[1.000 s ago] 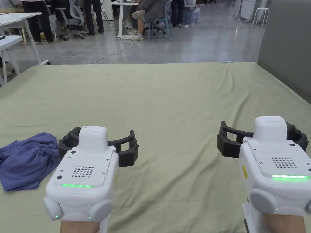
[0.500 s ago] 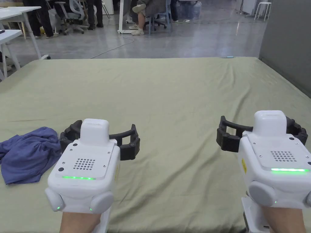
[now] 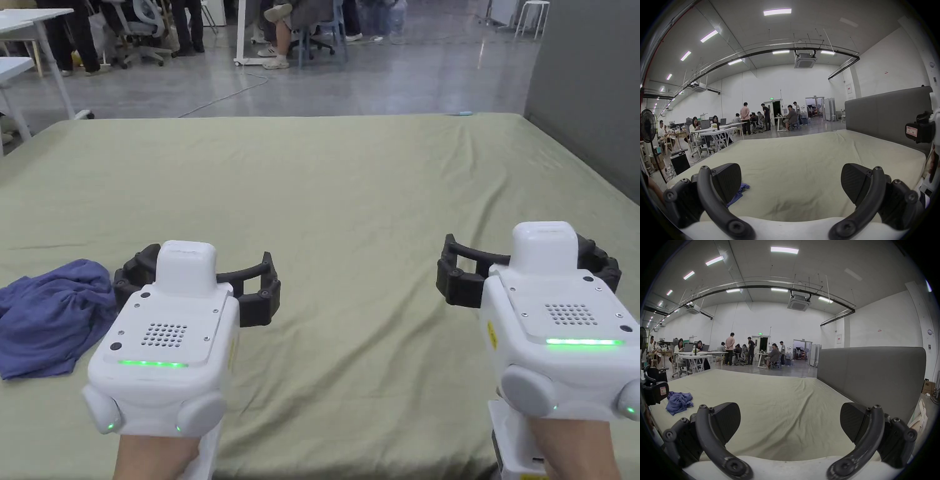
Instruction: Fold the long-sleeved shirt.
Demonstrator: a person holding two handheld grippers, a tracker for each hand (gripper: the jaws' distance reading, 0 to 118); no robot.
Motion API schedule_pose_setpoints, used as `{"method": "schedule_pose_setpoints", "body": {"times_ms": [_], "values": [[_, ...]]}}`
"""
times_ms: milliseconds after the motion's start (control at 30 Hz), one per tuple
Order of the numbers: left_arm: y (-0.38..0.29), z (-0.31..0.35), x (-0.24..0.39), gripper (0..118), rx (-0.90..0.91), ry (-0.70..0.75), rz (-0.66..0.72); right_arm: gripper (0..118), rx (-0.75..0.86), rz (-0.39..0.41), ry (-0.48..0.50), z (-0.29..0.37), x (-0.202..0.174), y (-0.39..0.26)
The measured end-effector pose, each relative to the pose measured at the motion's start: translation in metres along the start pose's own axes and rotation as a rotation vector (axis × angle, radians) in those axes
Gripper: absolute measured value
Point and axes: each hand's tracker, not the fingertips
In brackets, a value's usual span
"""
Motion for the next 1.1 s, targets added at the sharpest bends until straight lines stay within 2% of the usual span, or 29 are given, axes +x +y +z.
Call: {"method": "schedule_pose_setpoints", "body": {"times_ms": [633,933,1100], "values": [[0.0023,-0.0004,0.0007,118,0.002,-0.016,-0.003,118,-0.007,-0.008,0.002,-0.0005,0.0019,0.0032],[0.0032,-0.005,0.0032,118,0.012,0.019,0.01,118,0.014,-0.004,0.001,-0.0023,0.0036,0.0025],[0.0039,-0.0082,0.0033,118,0.012,-0.001,0.017,118,0.036,-0.002,-0.024,-0.0056,0.003,0.0026]]}}
